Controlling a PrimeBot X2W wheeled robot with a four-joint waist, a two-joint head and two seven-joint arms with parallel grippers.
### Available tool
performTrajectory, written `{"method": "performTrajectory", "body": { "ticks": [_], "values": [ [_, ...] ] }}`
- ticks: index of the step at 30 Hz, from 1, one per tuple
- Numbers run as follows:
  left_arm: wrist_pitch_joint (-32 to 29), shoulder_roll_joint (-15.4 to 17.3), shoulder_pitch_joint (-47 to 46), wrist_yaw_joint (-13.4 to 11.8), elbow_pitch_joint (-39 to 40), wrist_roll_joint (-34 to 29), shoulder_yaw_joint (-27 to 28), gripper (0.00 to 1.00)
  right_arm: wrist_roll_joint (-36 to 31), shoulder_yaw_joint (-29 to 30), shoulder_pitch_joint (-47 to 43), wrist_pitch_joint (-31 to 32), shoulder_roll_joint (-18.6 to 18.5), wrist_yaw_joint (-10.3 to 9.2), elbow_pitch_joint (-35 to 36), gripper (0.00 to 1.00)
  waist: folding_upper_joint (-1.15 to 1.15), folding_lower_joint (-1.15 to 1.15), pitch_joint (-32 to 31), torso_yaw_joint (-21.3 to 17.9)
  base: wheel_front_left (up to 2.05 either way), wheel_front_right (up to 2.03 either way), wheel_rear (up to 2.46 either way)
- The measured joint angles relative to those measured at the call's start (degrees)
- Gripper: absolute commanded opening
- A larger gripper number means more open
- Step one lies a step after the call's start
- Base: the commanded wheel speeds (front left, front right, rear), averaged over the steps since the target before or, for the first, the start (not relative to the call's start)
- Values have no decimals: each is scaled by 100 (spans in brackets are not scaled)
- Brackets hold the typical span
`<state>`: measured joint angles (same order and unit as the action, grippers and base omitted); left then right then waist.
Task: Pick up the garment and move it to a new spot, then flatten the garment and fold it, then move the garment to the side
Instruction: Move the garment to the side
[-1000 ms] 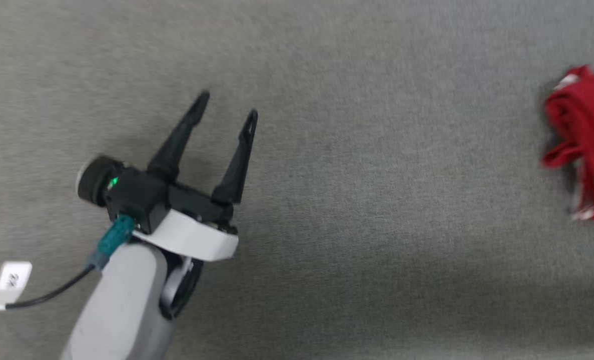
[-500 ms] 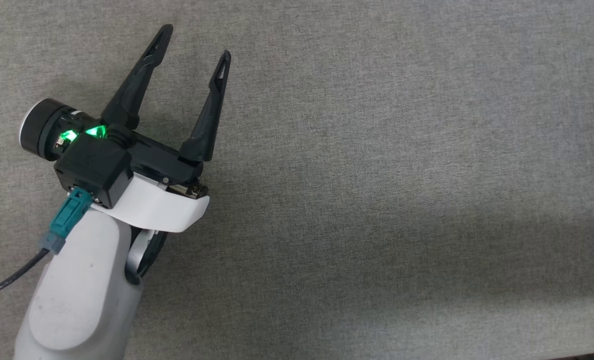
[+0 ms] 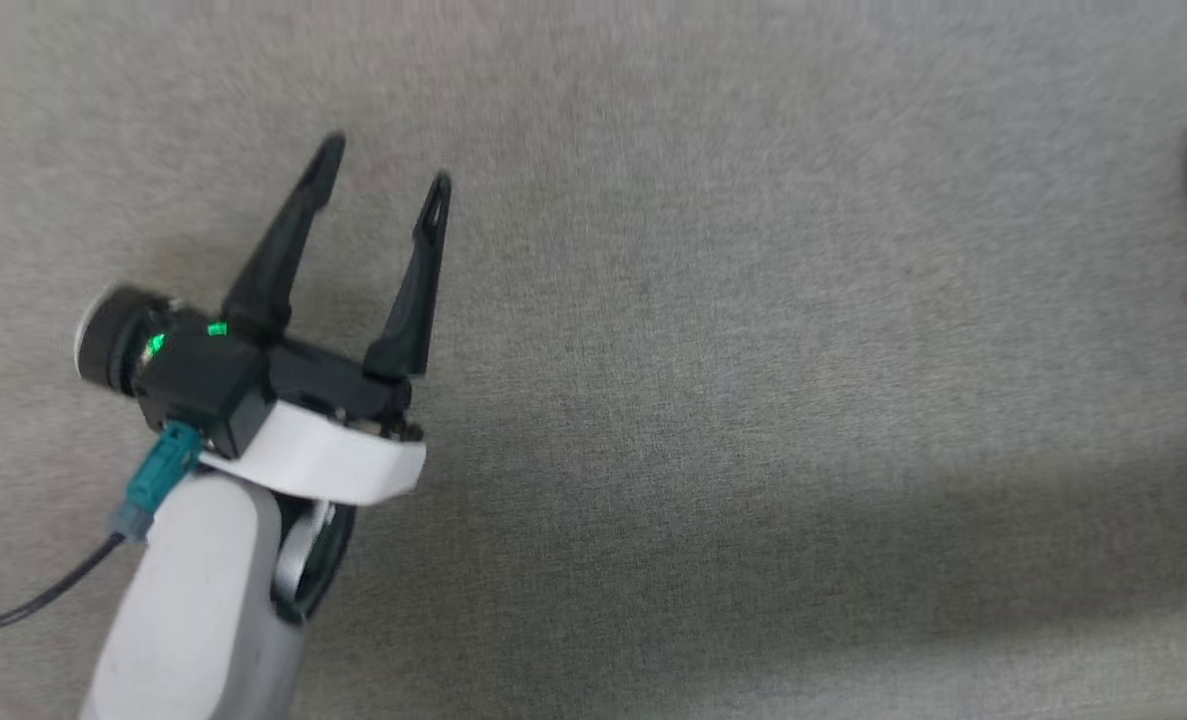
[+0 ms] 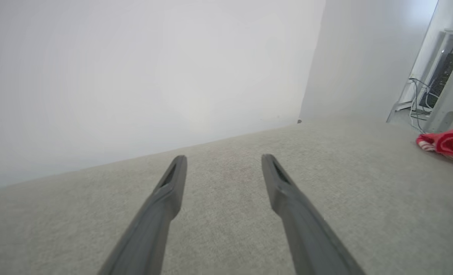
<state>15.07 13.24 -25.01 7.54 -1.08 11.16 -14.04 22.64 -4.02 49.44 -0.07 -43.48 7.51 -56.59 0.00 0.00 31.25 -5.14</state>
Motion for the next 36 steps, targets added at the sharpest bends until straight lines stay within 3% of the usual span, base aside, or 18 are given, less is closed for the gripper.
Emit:
{"method": "performTrajectory", "body": {
  "ticks": [10, 18, 22, 28, 36],
  "values": [
    [1, -226, 921, 0, -639, 247, 261, 100, 572, -1324, -909, -972, 637, 0, 837, 100, 0, 0, -1094, 136, 0, 0, 0],
    [0, -389, 1548, 0, -1038, 478, 481, 100, 673, -1677, -1672, -1443, 1281, 0, 1185, 100, 0, 0, -1912, 346, 0, 0, 0],
    [0, -430, 1858, 0, -1121, 565, 624, 100, 695, -1325, -2158, -1486, 1606, 0, 1680, 100, 0, 0, -2287, 489, 0, 0, 0],
    [0, -427, 2366, 0, -1131, 695, 755, 100, 224, -229, -3223, -1491, 2215, -1, 2709, 100, 0, 0, -2799, 665, 0, 0, 0],
    [0, -399, 2825, 0, -895, 721, 750, 100, -244, 394, -4313, -1491, 2867, -1, 3597, 100, 0, 0, -3248, 850, 0, 0, 0]
  ]
}}
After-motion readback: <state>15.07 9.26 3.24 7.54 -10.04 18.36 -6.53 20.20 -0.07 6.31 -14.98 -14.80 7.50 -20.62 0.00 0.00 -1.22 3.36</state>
